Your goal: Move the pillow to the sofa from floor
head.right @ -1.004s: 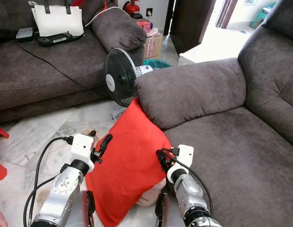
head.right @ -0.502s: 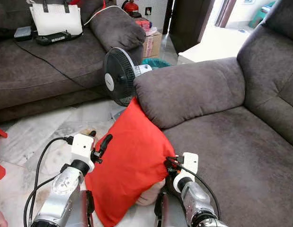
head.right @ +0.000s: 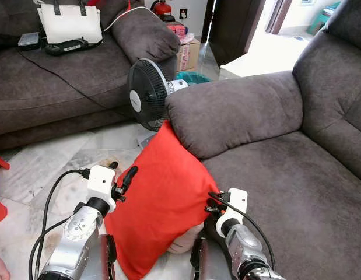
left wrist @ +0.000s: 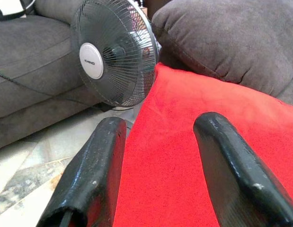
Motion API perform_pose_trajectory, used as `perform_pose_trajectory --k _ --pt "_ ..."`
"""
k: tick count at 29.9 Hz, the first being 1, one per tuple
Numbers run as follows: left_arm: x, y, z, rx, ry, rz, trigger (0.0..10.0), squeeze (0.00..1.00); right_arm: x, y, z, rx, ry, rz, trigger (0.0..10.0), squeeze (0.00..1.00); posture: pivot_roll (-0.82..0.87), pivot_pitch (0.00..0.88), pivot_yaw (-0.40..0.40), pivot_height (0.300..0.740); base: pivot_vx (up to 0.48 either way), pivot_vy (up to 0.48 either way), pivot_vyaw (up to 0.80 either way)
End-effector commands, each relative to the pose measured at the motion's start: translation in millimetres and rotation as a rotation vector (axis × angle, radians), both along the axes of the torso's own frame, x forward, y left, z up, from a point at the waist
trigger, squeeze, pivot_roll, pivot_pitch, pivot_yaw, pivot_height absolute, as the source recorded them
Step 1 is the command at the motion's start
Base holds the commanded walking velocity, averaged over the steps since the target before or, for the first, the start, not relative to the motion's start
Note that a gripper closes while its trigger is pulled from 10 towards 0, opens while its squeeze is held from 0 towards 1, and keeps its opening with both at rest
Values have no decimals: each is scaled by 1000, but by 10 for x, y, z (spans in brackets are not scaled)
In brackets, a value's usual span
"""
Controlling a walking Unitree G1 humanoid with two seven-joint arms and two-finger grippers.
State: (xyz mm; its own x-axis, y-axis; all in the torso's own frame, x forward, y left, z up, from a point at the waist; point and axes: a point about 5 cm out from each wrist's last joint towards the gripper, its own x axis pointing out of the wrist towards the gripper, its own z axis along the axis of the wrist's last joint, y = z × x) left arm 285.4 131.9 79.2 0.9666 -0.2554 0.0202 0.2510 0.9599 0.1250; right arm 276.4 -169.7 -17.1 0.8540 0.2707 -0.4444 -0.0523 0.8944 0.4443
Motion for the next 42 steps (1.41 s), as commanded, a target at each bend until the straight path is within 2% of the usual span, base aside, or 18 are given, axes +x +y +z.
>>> perform_pose_trajectory --k 1,3,4,5,6,7,8,9,14,15,23,24,25,26,30,31,38,42 --pt "0 -19 -36 -6 21 -5 10000 0 -1 17 -9 8 17 6 0 0 127 71 -132 567 0 0 0" --pt "0 -19 -37 -5 21 -5 10000 0 -1 33 -12 10 20 10 0 0 127 71 -132 567 0 0 0" --pt "-1 -18 -38 -5 22 -5 10000 0 -8 57 -20 5 25 21 4745 0 127 71 -132 567 0 0 0" --pt "-1 -18 -39 -5 22 -5 10000 0 -10 65 -23 4 27 24 4745 0 127 71 -132 567 0 0 0" --pt "-2 -18 -39 -5 22 -5 10000 0 -12 70 -25 4 28 27 6196 0 126 72 -132 567 0 0 0" --pt "-2 -18 -40 -5 23 -5 10000 0 -12 73 -26 4 28 29 6196 0 126 72 -132 567 0 0 0" --pt "-3 -19 -43 -4 24 -6 10000 0 -19 94 -32 14 31 35 10000 0 127 71 -132 567 0 0 0" --pt "-6 -20 -47 -4 25 -7 10000 0 -31 127 -43 26 34 44 10000 1000 126 71 -132 567 0 0 0" --pt "-5 -25 -51 -6 26 -10 10000 0 -65 201 -78 11 46 57 10000 1000 126 70 -132 567 0 0 0" --pt "-5 -27 -52 -6 27 -11 10000 0 -70 214 -83 10 48 60 10000 0 126 70 -132 567 0 0 0" --pt "-6 -35 -55 -7 28 -14 10000 0 -69 215 -80 40 43 41 10000 0 126 68 -132 567 0 0 0" --pt "-5 -36 -56 -7 28 -14 10000 0 -69 217 -77 61 40 32 10000 510 126 67 -132 567 0 0 0" --pt "-5 -36 -57 -7 28 -14 10000 0 -69 216 -77 63 40 27 10000 510 125 66 -133 567 0 0 0" --pt "-4 -37 -57 -7 27 -14 10000 0 -67 209 -76 57 37 21 10000 1000 126 66 -133 567 0 0 0" --pt "1 -36 -55 -7 26 -12 10000 0 -40 190 -57 34 26 -7 10000 1000 126 66 -133 567 0 0 0" --pt "3 -36 -56 -7 26 -11 10000 0 -27 196 -46 37 22 -7 10000 0 126 65 -134 567 0 0 0" --pt "9 -47 -59 -8 28 -15 10000 0 40 216 27 90 -25 -1 10000 0 124 62 -134 567 0 0 0" --pt "11 -48 -56 -10 26 -13 10000 0 154 193 156 145 -96 -9 10000 0 126 62 -135 567 0 0 0"
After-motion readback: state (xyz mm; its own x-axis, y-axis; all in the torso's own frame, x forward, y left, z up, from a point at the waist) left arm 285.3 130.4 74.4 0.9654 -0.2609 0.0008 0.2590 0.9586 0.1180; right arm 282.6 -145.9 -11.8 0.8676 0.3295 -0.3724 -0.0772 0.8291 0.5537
